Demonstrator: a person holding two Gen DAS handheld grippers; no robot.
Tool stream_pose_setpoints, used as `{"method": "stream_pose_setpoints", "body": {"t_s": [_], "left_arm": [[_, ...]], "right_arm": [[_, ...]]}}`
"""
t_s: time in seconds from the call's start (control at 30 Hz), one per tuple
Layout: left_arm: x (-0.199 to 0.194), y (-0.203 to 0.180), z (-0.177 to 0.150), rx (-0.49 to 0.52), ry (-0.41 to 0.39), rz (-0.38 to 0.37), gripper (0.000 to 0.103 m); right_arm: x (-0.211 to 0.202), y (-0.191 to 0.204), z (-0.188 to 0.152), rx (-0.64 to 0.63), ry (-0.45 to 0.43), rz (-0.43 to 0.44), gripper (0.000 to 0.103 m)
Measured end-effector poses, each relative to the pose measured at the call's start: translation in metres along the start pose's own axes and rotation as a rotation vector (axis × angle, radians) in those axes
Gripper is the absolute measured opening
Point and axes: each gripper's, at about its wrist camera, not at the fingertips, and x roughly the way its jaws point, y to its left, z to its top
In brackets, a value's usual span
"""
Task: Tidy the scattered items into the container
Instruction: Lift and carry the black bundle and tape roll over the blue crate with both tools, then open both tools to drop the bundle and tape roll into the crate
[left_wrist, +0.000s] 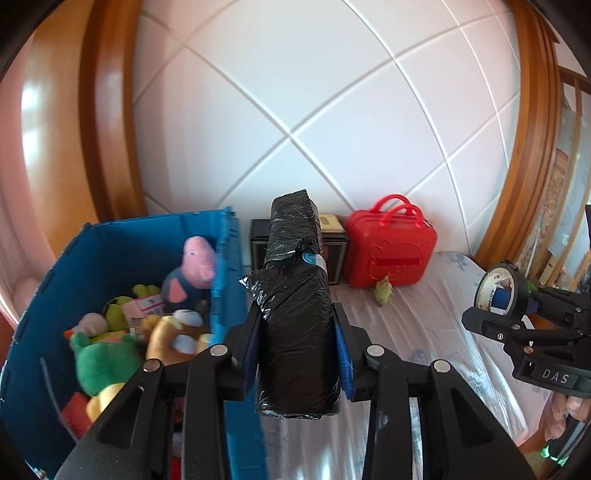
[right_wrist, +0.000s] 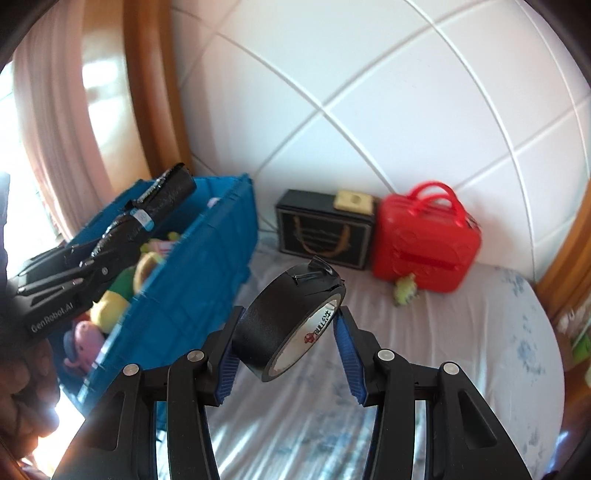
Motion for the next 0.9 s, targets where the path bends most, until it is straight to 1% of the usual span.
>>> {"method": "stream_pose_setpoints", "body": {"t_s": [0.13, 0.27, 0.4, 0.5, 0.6, 0.9], "left_arm": [[-0.019, 0.052, 0.0, -0.026, -0.016, 0.046, 0.034], [-0.036, 0.103, -0.002, -0.059, -0.02, 0.107, 0.034], [-0.048, 0.15, -0.004, -0.089, -0.016, 0.154, 0.034], [-0.054, 0.178, -0.006, -0.108, -0.013, 0.186, 0.034], [-0.062, 0.201, -0.009, -0.128, -0.012, 0.209, 0.034], [-0.085, 0.237, -0.014, -0.168, -0.033, 0.248, 0.034]], "right_arm": [[0.008, 0.051, 0.027, -0.061, -0.011, 0.043, 0.047], [0.019, 0.105, 0.05, -0.119, -0.026, 0.092, 0.047], [0.03, 0.149, 0.065, -0.148, -0.03, 0.141, 0.047], [0.038, 0.182, 0.073, -0.179, -0.027, 0.174, 0.047], [0.044, 0.212, 0.079, -0.205, -0.022, 0.2, 0.047], [0.051, 0.258, 0.088, -0.247, -0.021, 0.245, 0.048]]}}
